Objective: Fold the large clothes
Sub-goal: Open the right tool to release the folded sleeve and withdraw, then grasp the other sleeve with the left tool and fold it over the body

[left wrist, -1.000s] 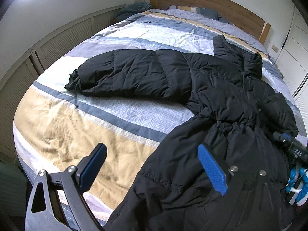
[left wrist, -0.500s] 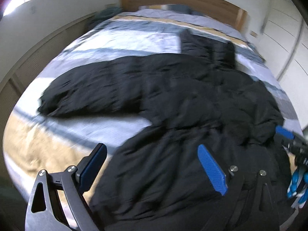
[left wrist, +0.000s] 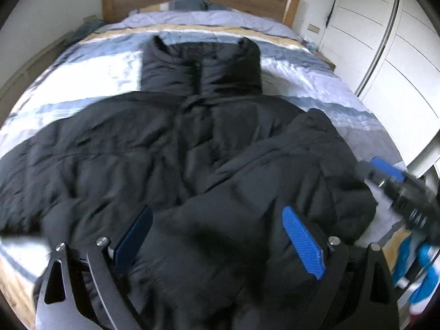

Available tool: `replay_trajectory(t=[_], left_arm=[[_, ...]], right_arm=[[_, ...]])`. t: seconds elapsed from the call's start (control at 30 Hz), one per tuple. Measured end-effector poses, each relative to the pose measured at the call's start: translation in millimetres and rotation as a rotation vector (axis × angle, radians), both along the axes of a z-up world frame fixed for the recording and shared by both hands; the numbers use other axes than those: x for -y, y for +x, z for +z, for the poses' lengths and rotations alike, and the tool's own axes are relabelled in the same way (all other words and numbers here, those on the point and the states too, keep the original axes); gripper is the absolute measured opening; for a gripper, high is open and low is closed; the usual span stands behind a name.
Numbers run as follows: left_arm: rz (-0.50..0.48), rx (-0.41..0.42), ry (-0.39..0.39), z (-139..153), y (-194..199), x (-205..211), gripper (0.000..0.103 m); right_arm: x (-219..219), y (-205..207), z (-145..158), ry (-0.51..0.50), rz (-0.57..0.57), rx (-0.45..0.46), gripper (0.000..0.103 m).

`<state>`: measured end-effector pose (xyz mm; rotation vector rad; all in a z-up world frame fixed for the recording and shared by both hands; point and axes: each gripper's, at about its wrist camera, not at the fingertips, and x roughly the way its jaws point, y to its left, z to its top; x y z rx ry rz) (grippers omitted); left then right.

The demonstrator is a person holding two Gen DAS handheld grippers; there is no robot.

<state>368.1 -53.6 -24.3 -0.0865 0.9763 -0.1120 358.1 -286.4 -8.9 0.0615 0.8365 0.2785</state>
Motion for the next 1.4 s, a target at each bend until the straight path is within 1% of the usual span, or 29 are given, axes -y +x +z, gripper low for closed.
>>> replay_trajectory(t=[0.07, 0.13, 0.17, 0.27, 0.33, 0.43, 0.53, 0.6, 0.63, 0.7, 0.73, 0.8, 0.93, 1.03, 1.13, 1.17, 1.27, 1.4], left_arm=[[0.001, -0.033, 0.054, -19.4, 12.5, 10.2, 0.096], [0.012, -0.083, 0.087, -40.8, 19.1, 10.1, 0.096], [0.017, -0.099, 0.086, -48.8, 19.9, 5.6, 0.096], [0.026, -0.11, 0.066, -54.4, 12.1, -12.4, 0.096], [0.034, -0.094, 0.071, -47.5, 2.6, -20.9, 0.096], [0.035, -0.058, 0.071, -36.8, -16.0, -29.7, 0.096], [0.026, -0.095, 0.096, -46.2, -25.3, -32.2, 0.096], [0.037, -0.134, 0.089, -54.7, -28.4, -36.6, 0.096], [0.04, -0.143, 0.072, -55.8, -29.8, -38.0, 0.096], [0.036, -0.137, 0.055, -48.5, -37.2, -42.7, 0.096], [0.032, -0.124, 0.052, -41.6, -43.5, -44.9, 0.096], [0.029, -0.091, 0.056, -27.4, -55.7, -51.1, 0.096], [0.037, -0.047, 0.008, 1.9, -85.1, -79.5, 0.096], [0.06, -0.021, -0.023, 22.7, -117.5, -108.5, 0.096], [0.1, -0.012, -0.044, 34.8, -143.5, -139.4, 0.096], [0.115, -0.006, -0.05, 38.8, -157.6, -151.9, 0.096], [0.161, -0.004, -0.065, 41.3, -189.0, -189.0, 0.096], [0.237, -0.015, -0.099, 32.5, -222.6, -245.1, 0.096]], right_arm=[[-4.3, 8.4, -19.3, 0.001, 0.005, -0.036, 0.067], [-7.2, 11.9, -35.3, 0.0, 0.006, -0.066, 0.067], [-6.3, 13.0, -47.4, 0.003, 0.005, -0.085, 0.067], [0.6, 11.9, -61.9, -0.01, -0.018, -0.106, 0.067], [6.3, 10.0, -61.9, -0.021, -0.04, -0.111, 0.067], [1.5, -4.1, -43.9, -0.032, -0.045, -0.069, 0.067], [-10.4, -22.9, -31.3, 0.013, -0.009, -0.042, 0.067], [-17.1, -30.8, -34.1, 0.041, 0.01, -0.061, 0.073], [-20.8, -33.6, -38.2, 0.034, 0.014, -0.077, 0.073], [-28.9, -41.3, -50.1, -0.031, 0.006, -0.124, 0.073], [-28.8, -45.3, -50.6, -0.034, 0.0, -0.133, 0.073], [-25.3, -53.4, -45.1, -0.024, -0.016, -0.136, 0.073], [-22.8, -74.4, -21.2, -0.01, -0.029, -0.112, 0.073], [-28.8, -98.2, -1.2, -0.006, -0.025, -0.08, 0.073], [-35.0, -123.3, 18.6, 0.018, -0.023, -0.051, 0.073], [-37.0, -131.5, 24.1, 0.023, -0.022, -0.046, 0.073], [-46.7, -152.3, 38.5, 0.041, -0.016, -0.025, 0.073], [-60.8, -177.9, 52.7, 0.048, -0.006, -0.006, 0.073]])
